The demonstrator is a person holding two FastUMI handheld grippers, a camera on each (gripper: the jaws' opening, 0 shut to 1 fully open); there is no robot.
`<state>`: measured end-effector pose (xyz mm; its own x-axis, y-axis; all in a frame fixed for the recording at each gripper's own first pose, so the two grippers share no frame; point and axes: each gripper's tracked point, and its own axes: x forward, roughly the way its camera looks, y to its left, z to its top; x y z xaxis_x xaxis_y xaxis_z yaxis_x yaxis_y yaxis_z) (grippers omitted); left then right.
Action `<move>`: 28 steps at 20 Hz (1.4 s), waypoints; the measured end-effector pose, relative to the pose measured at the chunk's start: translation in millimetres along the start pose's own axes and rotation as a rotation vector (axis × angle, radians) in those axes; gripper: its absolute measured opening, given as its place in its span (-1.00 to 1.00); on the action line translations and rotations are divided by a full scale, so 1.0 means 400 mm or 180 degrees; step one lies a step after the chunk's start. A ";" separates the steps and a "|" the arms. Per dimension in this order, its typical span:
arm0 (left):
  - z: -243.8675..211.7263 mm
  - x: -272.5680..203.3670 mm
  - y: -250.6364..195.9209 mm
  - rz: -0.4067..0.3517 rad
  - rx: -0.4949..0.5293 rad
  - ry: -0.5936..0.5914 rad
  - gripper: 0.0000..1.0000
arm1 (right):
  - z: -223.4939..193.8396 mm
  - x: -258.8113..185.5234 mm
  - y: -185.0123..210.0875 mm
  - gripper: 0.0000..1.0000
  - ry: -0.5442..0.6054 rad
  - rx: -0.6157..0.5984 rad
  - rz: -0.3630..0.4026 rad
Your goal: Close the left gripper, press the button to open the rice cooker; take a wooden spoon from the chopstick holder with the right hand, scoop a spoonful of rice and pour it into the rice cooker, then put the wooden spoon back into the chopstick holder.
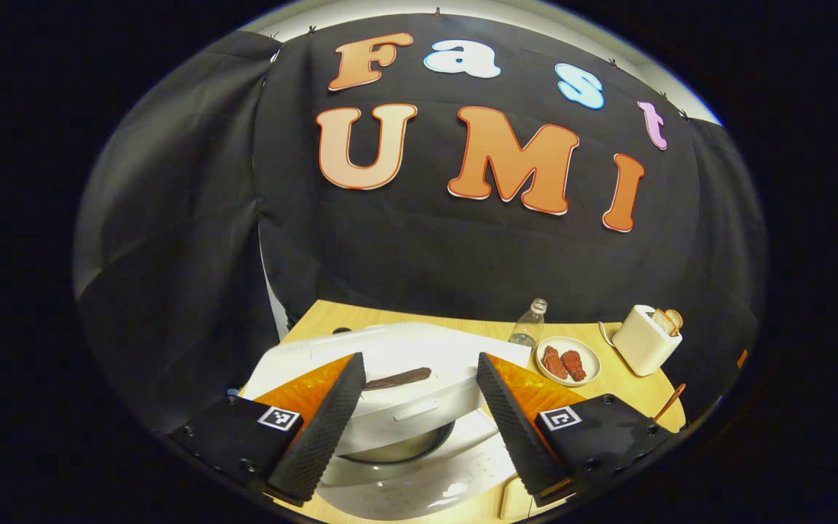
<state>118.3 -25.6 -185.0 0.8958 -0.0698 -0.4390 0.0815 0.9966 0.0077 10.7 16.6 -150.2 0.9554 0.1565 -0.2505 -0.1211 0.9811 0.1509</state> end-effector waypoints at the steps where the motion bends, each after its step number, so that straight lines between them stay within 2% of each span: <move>1: -0.020 -0.006 -0.003 0.0032 -0.0002 -0.0037 1.00 | 0.002 -0.005 -0.005 0.89 0.0007 -0.0005 0.0017; 4: -0.078 -0.007 -0.005 0.0093 -0.0136 -0.0074 1.00 | 0.002 -0.017 -0.016 0.89 0.0035 -0.0059 0.0059; 7: -0.139 0.004 0.006 0.0064 -0.0607 0.0053 1.00 | -0.001 -0.029 -0.034 0.89 0.0057 -0.0092 0.0045; 8: -0.162 0.010 0.022 0.0156 -0.0608 0.0100 0.98 | -0.006 -0.034 -0.040 0.89 0.0078 -0.0102 0.0039; 11: -0.211 0.011 0.063 0.0428 0.0058 0.0094 1.00 | -0.025 -0.042 -0.051 0.89 0.0155 -0.0130 0.0014; 12: -0.217 0.010 0.063 0.0459 0.0170 0.0070 0.99 | -0.028 -0.041 -0.051 0.89 0.0175 -0.0127 0.0016; 14: -0.231 0.013 0.066 0.0522 0.0092 0.0119 0.99 | -0.037 -0.042 -0.045 0.89 0.0213 -0.0104 0.0036; 15: -0.207 0.010 0.063 0.0527 0.0074 0.0001 1.00 | -0.038 -0.044 -0.040 0.89 0.0221 -0.0109 0.0051; 19: -0.229 0.014 0.069 0.0538 0.0135 0.0007 1.00 | -0.052 -0.047 -0.041 0.89 0.0251 -0.0236 0.0051; 23: -0.233 0.020 0.073 0.0522 0.0249 0.0119 1.00 | -0.065 -0.055 -0.034 0.89 0.0275 -0.0136 0.0084; 26: -0.199 0.008 0.074 0.0494 0.0063 0.0171 1.00 | -0.065 -0.055 -0.038 0.89 0.0263 -0.0111 0.0092; 28: -0.134 -0.003 0.075 0.0463 -0.0045 0.0033 0.99 | -0.059 -0.058 -0.035 0.89 0.0245 -0.0103 0.0109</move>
<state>96.2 6.8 -232.2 0.8931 0.0757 -0.4435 -0.0551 0.9967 0.0593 -16.0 1.9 -169.0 0.9272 0.1971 -0.3186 -0.1632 0.9780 0.1301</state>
